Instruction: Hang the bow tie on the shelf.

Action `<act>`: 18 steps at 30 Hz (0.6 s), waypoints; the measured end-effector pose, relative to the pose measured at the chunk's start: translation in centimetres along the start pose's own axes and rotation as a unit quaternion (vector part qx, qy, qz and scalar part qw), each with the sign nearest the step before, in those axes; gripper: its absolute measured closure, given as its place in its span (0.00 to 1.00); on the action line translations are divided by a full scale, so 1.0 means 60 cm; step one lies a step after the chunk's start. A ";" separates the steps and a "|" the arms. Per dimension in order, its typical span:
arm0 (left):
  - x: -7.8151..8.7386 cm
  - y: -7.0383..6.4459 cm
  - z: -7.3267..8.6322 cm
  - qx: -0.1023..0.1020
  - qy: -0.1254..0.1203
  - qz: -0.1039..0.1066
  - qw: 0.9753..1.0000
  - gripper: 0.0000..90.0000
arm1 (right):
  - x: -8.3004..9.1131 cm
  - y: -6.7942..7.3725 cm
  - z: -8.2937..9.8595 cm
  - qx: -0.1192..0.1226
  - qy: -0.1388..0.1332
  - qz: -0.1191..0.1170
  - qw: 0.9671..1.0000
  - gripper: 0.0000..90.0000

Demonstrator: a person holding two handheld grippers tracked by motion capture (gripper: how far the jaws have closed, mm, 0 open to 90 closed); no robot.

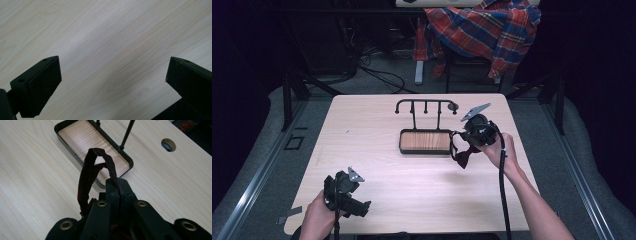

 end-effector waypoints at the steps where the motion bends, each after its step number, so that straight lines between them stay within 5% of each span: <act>1: 0.000 0.000 0.000 0.000 0.000 0.000 1.000 0.00 | 0.000 0.000 -0.002 0.001 0.000 0.001 1.000 0.99; 18: 0.000 0.000 0.000 0.001 0.000 -0.001 1.000 0.00 | 0.011 0.010 -0.034 0.009 -0.021 -0.002 1.000 0.99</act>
Point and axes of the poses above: each handheld gripper's, and its own axes: x roughly backward along the jaws, z roughly out of its underside, y roughly to its left, the point moved 7 cm from there along -x, roughly forward along the jaws, and after that the axes turned 14 degrees about -z, right-handed, at the moved point
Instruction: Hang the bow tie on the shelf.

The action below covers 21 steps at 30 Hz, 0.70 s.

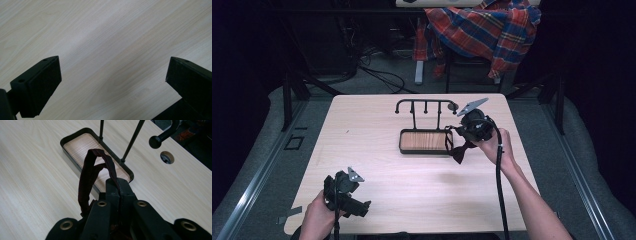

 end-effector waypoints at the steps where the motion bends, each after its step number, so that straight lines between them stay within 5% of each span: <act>1: 0.000 -0.001 0.000 -0.003 0.001 0.000 1.000 0.00 | 0.001 0.000 -0.002 0.000 -0.002 0.000 1.000 0.99; 21: 0.000 0.000 0.000 -0.001 -0.002 0.000 1.000 0.00 | 0.023 -0.014 -0.034 0.000 -0.030 0.018 0.999 0.99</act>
Point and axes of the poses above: each handheld gripper's, and its own axes: x roughly backward along the jaws, z roughly out of its underside, y roughly to its left, the point moved 7 cm from there along -x, roughly forward along the jaws, and after that the axes turned 14 degrees about -z, right-handed, at the moved point
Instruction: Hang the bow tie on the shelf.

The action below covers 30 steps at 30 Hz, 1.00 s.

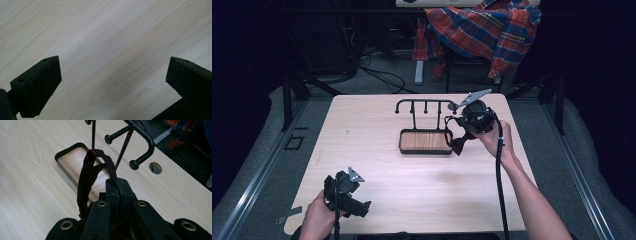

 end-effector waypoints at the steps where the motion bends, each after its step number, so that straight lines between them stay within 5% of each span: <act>1: 0.000 0.000 0.000 0.001 0.000 0.000 1.000 0.00 | 0.000 -0.001 -0.001 -0.001 -0.001 0.002 1.000 0.99; 30: 0.001 -0.001 0.000 0.001 0.000 0.001 1.000 0.00 | -0.003 -0.057 -0.031 -0.029 -0.019 0.033 0.999 0.99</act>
Point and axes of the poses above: each handheld gripper's, and its own axes: x roughly backward along the jaws, z roughly out of its underside, y roughly to its left, the point moved 7 cm from there along -x, roughly forward along the jaws, and after that the axes turned 14 degrees about -z, right-handed, at the moved point
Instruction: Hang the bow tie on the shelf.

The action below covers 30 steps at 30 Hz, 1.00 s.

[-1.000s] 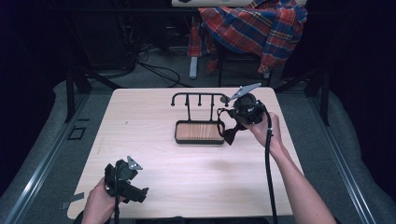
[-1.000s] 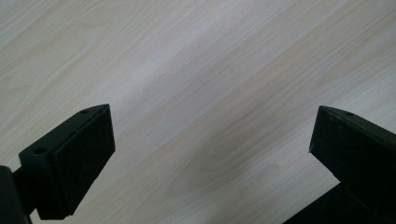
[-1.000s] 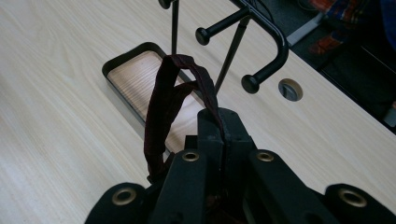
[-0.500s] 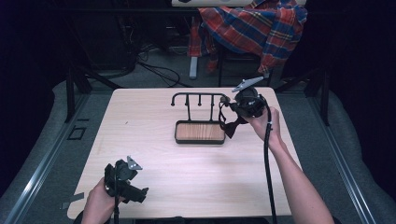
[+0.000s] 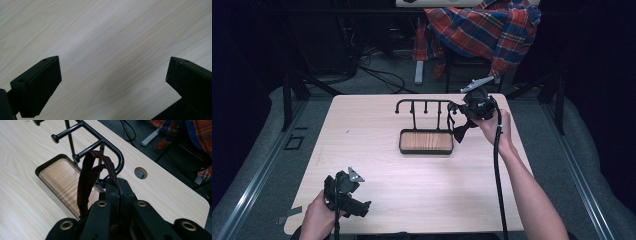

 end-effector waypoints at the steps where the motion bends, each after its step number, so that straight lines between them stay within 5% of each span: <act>1: -0.001 0.000 0.000 0.000 0.000 -0.001 1.000 0.00 | -0.001 -0.002 0.000 -0.001 -0.002 -0.001 1.000 0.99; 30: 0.002 0.000 0.000 -0.001 -0.005 0.000 1.000 0.00 | -0.039 -0.036 0.011 -0.037 -0.003 0.005 0.999 0.99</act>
Point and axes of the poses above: each handheld gripper's, and its own axes: x roughly backward along the jaws, z roughly out of its underside, y roughly to its left, the point moved 7 cm from there along -x, roughly forward along the jaws, and after that the axes turned 14 degrees about -z, right-handed, at the moved point
